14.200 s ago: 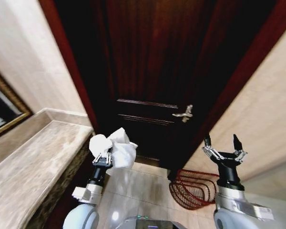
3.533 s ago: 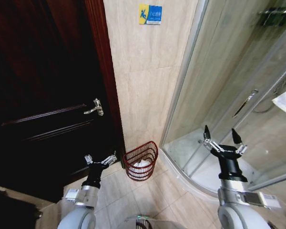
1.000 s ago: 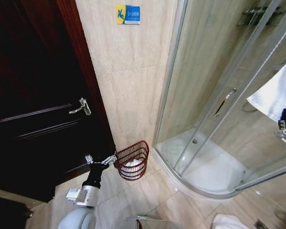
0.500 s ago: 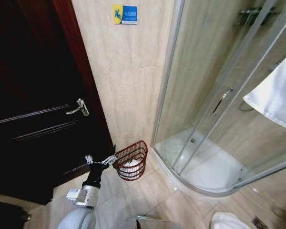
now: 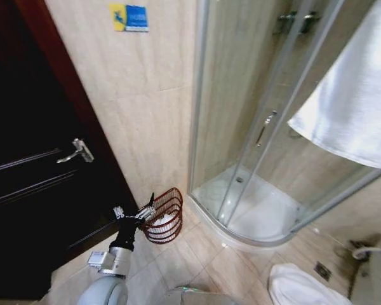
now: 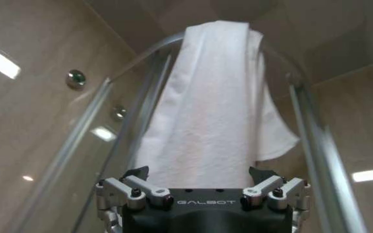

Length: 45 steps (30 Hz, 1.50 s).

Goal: Discard the used towel into the hamper.

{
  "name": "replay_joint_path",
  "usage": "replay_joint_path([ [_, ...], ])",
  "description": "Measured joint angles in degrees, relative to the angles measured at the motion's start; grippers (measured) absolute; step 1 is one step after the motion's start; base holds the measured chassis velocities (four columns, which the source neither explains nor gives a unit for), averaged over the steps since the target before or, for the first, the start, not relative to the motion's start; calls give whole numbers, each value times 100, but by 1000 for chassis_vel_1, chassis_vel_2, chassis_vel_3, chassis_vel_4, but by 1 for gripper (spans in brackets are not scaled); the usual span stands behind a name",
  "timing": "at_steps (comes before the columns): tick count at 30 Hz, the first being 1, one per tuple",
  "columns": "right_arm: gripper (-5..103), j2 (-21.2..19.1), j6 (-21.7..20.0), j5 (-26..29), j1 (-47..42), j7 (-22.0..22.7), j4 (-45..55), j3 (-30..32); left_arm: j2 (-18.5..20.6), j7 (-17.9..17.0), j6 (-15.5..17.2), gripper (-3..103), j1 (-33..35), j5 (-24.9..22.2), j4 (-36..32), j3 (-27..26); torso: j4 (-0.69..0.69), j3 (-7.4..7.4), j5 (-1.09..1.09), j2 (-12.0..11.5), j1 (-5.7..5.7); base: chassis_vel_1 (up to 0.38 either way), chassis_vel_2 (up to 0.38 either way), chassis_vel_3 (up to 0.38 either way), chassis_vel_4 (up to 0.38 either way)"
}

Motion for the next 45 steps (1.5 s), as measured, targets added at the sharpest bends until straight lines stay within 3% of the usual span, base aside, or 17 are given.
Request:
replay_joint_path([
  [12, 100, 13, -174, 287, 6, 24, 0, 116, 0, 0, 0, 100, 0, 0, 0, 1, -2, 0, 2, 0, 0, -108, -117, -114, -116],
  [26, 100, 17, -94, 324, -25, -17, 0, 130, 0, 0, 0, 100, 0, 0, 0, 0, 0, 0, 2, 0, 0, -77, -77, 70, 81],
  [32, 100, -109, 89, 314, 0, -26, -2, 176, -4, 1, 0, 100, -1, 0, 0, 3, -1, 1, 7, -1, 2, -150, -168, 162, 145],
  [36, 100, -194, 113, 350, 18, -30, -1, 225, -2, 1, 0, 100, 0, 0, 1, 2, 1, 0, -3, 0, 1, 12, -19, 97, 6],
  [45, 100, -630, -180, 607, 235, 105, 1, 437, 1, 0, 0, 100, 0, 0, 0, -1, -1, 0, 0, 0, 0, 57, 33, -42, -9],
])
